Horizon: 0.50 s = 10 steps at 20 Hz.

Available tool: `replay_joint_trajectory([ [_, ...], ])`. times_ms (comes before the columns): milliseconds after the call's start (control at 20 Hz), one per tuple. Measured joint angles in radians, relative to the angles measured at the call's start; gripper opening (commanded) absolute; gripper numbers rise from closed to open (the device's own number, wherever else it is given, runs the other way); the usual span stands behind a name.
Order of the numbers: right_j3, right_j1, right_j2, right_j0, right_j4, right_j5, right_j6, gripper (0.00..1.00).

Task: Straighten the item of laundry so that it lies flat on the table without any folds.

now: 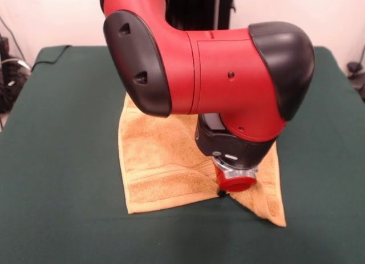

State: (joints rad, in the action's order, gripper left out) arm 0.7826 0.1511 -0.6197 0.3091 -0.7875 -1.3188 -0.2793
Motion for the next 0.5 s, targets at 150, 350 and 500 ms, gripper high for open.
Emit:
replay_joint_trajectory([
  [150,-0.008,-0.002,0.0,-0.006,0.0,0.0,0.0,0.0],
  [350,-0.014,-0.006,0.0,-0.009,0.003,0.0,0.0,0.0],
  [500,-0.015,-0.006,0.0,-0.008,0.006,0.0,0.0,0.0],
])
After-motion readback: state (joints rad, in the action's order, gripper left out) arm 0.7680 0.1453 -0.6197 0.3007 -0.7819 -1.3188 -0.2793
